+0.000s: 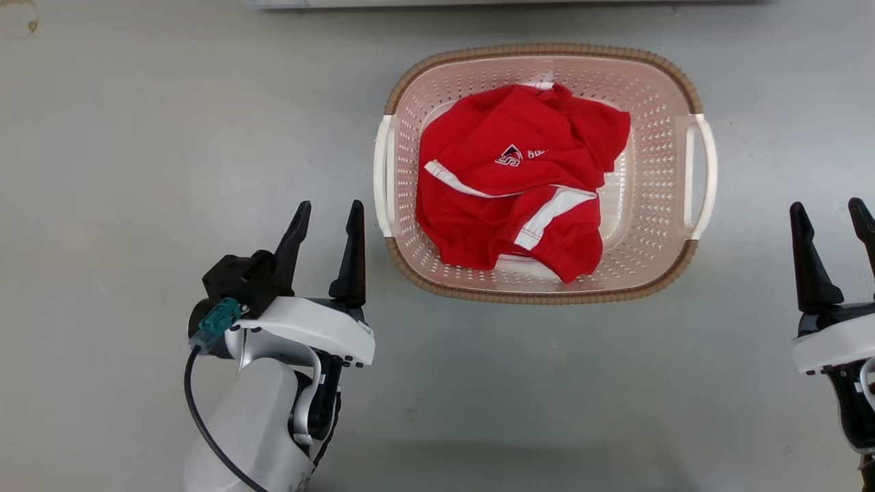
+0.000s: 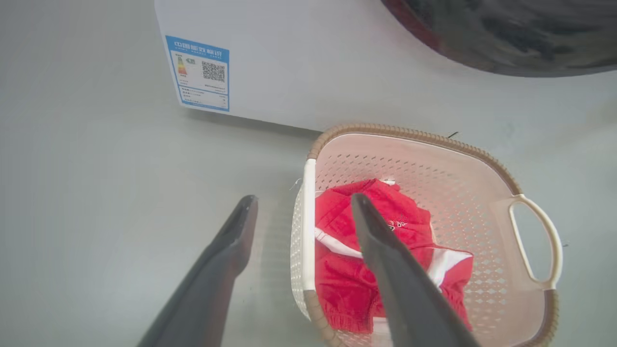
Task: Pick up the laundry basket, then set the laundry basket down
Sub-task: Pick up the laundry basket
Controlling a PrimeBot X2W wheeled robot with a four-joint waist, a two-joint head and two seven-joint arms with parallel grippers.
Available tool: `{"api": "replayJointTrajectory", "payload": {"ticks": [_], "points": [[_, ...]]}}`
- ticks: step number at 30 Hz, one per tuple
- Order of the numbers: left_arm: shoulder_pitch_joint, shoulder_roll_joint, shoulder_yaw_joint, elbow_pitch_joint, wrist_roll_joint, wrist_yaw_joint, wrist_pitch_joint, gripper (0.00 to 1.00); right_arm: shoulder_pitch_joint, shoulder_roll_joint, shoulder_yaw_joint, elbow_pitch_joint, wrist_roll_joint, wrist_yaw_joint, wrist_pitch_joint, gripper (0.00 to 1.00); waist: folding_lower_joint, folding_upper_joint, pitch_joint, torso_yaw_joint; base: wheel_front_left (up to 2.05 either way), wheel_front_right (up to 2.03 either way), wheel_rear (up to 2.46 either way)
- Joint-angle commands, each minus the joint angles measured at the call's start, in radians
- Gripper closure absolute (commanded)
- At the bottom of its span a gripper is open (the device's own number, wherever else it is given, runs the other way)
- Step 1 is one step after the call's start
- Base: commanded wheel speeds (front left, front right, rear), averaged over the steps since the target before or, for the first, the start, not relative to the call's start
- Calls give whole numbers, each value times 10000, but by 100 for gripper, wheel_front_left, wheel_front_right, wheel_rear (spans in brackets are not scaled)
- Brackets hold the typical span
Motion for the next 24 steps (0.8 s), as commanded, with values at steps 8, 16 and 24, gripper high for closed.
{"api": "replayJointTrajectory", "payload": {"ticks": [8,16,24], "points": [[-791,34,290,1132,-298,-625,-133,0,-825,-140,853,559,915,44,-344,0,0,0,441,179,0,0,0],[-1726,0,250,2605,-501,-1095,-137,0,-1925,-130,1993,2528,1701,44,-577,0,0,0,338,73,0,0,0],[-2631,-3,-334,3986,-722,-1314,-138,0,-3156,10,3380,4121,2626,44,-725,0,0,0,435,-35,0,0,0]]}}
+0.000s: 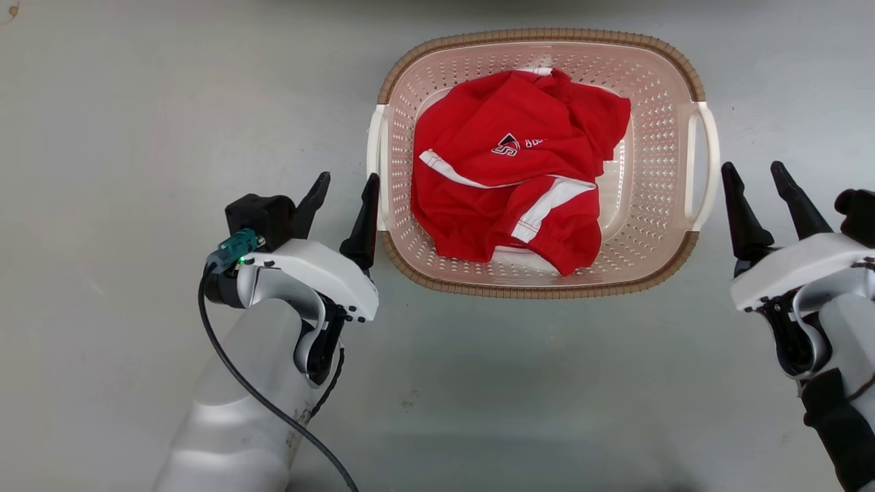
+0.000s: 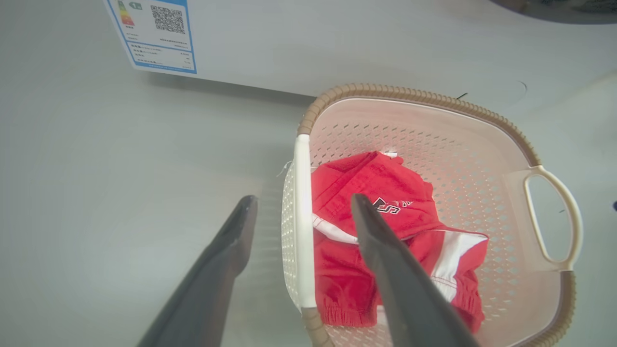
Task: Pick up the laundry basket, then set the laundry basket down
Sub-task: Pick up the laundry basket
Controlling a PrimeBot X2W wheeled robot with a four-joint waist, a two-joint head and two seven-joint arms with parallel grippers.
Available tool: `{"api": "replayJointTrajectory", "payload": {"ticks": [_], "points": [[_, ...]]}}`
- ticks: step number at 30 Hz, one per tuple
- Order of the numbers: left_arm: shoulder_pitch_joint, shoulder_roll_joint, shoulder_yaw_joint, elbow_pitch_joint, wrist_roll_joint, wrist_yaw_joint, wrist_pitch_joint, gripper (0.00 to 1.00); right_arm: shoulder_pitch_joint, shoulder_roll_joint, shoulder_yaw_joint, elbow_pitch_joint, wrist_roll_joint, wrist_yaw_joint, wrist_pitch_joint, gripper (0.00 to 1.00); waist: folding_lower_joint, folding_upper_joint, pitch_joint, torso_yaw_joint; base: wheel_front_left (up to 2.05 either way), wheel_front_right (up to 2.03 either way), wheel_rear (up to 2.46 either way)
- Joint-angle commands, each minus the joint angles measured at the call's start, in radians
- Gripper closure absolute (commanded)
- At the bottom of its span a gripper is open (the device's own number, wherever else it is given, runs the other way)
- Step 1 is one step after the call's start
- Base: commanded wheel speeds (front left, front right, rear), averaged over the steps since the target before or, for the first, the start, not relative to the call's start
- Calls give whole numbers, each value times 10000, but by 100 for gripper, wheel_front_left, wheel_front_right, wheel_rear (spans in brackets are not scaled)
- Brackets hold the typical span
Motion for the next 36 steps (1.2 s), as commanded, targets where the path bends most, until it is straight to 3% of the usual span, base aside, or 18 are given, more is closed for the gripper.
{"api": "replayJointTrajectory", "payload": {"ticks": [1,21,36], "points": [[-95,217,92,82,-177,-93,-102,0,19,3,405,135,229,44,-142,0,0,0,41,-2,0,0,0],[-1796,216,-820,2856,-959,-260,-102,0,-2491,492,2924,2585,2232,44,-163,0,0,0,788,-403,0,0,0],[-2766,218,-1853,3842,-1668,-263,-103,0,-3729,691,3735,3443,3578,44,-164,0,0,0,1541,-376,0,0,0]]}}
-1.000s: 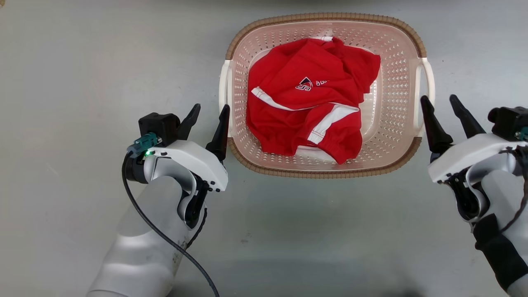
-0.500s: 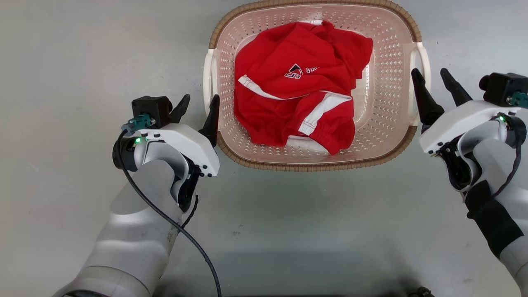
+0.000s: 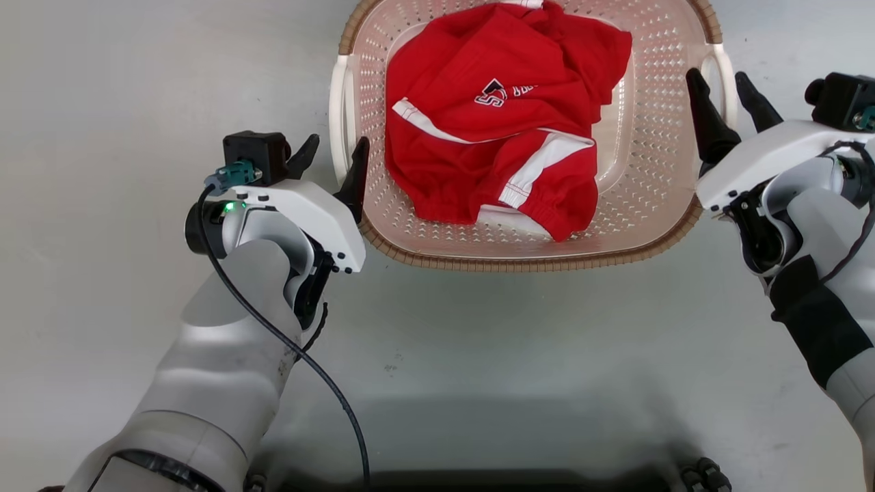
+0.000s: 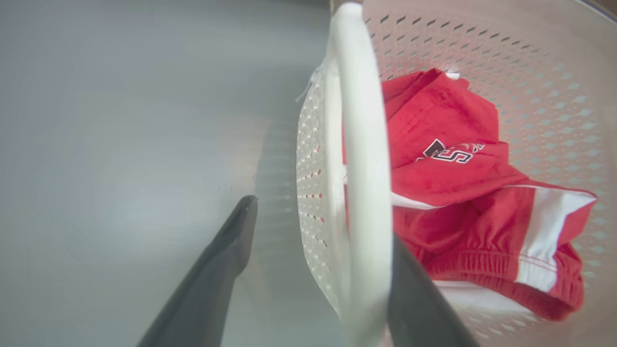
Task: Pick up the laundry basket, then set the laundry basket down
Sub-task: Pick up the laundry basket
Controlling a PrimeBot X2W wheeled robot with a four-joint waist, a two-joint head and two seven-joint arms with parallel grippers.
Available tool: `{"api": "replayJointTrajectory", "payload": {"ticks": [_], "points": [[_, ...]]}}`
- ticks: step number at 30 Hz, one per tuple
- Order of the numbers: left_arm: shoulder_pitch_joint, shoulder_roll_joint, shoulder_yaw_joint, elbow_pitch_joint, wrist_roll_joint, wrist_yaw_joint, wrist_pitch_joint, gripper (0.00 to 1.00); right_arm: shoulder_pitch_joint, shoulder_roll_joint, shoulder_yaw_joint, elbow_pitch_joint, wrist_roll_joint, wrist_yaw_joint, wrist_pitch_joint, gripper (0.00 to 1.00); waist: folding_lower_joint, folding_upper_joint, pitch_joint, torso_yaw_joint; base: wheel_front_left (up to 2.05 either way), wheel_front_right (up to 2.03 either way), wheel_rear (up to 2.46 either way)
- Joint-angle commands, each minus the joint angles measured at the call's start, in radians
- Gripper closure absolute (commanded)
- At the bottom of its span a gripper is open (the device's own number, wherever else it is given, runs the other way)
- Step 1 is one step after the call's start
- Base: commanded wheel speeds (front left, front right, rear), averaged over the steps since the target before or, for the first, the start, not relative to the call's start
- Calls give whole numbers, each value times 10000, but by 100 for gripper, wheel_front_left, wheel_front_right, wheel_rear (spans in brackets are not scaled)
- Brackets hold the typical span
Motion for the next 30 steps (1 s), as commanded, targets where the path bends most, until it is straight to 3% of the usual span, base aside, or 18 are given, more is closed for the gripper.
{"api": "replayJointTrajectory", "payload": {"ticks": [1,8,9,10,30], "points": [[61,278,73,50,-86,-16,-89,0,304,58,118,-19,77,44,-135,0,0,0,82,7,0,0,0],[-180,306,-152,116,-252,-16,-89,0,212,89,109,-67,142,44,-135,0,0,0,235,66,0,0,0],[-197,306,-183,110,-273,-16,-89,52,211,92,115,-69,147,44,-135,56,0,0,241,70,0,0,0],[-214,306,-215,66,-285,-16,-89,100,215,96,127,-83,175,44,-135,100,0,0,248,80,0,0,0],[-267,372,-838,552,-1093,-17,-89,100,-19,111,435,617,226,44,-135,100,0,0,31,47,0,0,0]]}}
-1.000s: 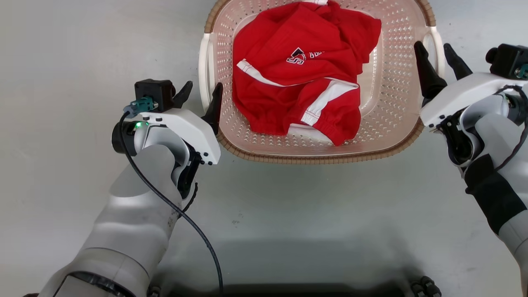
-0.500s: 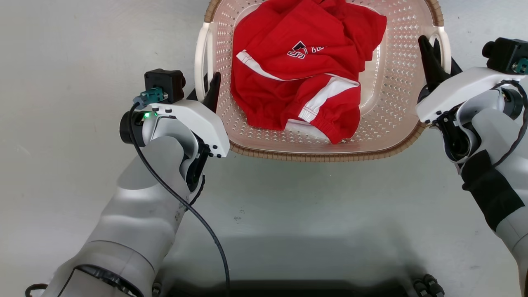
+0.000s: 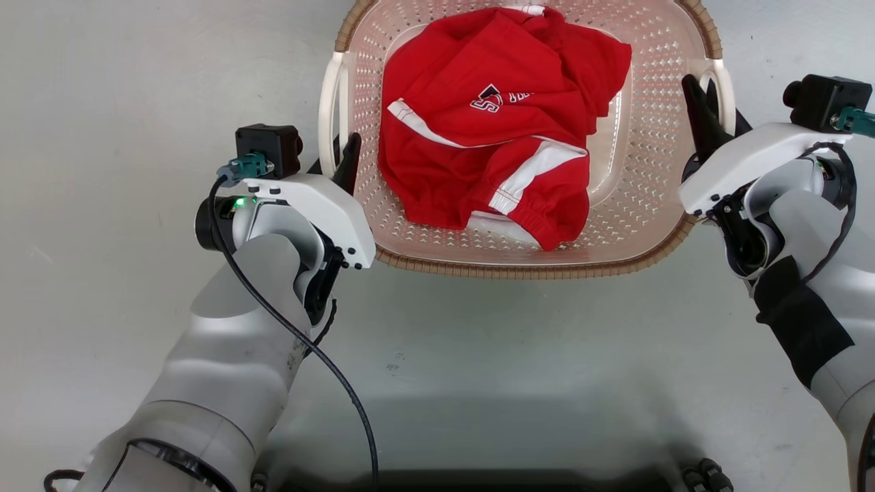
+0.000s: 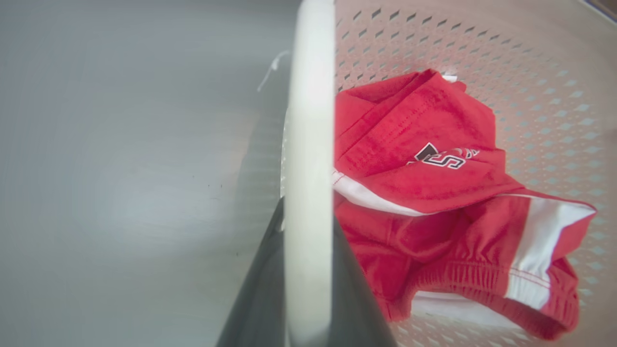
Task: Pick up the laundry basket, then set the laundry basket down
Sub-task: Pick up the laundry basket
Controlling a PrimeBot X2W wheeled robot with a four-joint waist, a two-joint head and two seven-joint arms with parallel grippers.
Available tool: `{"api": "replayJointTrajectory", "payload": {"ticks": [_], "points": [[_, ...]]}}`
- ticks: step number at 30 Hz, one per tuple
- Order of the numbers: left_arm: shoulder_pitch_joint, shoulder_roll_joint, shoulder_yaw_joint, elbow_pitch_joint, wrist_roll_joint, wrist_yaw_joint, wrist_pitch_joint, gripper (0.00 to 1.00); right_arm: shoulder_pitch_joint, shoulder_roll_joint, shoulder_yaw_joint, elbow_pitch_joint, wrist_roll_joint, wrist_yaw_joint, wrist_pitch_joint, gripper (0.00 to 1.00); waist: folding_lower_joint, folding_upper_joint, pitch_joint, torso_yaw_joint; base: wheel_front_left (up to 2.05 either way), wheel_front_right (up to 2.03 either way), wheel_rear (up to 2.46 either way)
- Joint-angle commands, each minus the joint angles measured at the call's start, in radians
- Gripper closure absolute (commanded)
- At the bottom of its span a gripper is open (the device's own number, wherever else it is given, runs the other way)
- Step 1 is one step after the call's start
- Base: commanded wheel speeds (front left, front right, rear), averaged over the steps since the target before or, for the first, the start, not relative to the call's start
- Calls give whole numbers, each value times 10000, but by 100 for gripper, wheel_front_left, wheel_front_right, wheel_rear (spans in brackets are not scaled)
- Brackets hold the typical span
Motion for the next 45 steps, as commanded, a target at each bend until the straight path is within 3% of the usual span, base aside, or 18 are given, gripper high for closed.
{"api": "replayJointTrajectory", "payload": {"ticks": [1,13,23,45], "points": [[124,534,84,153,-162,16,-63,100,155,-184,66,298,35,8,-66,100,-1,0,-57,-10,0,0,0],[336,618,-73,493,-518,16,183,100,-31,-51,754,1382,71,8,-38,100,-1,0,-688,-96,0,0,0],[847,673,-79,605,-750,69,820,100,78,-29,1487,1841,685,8,667,100,-1,0,-1571,-128,0,0,0],[2536,1076,7,622,-1272,601,2332,100,1254,-26,3038,2240,1704,8,1631,100,-1,0,-4234,-260,0,0,0]]}}
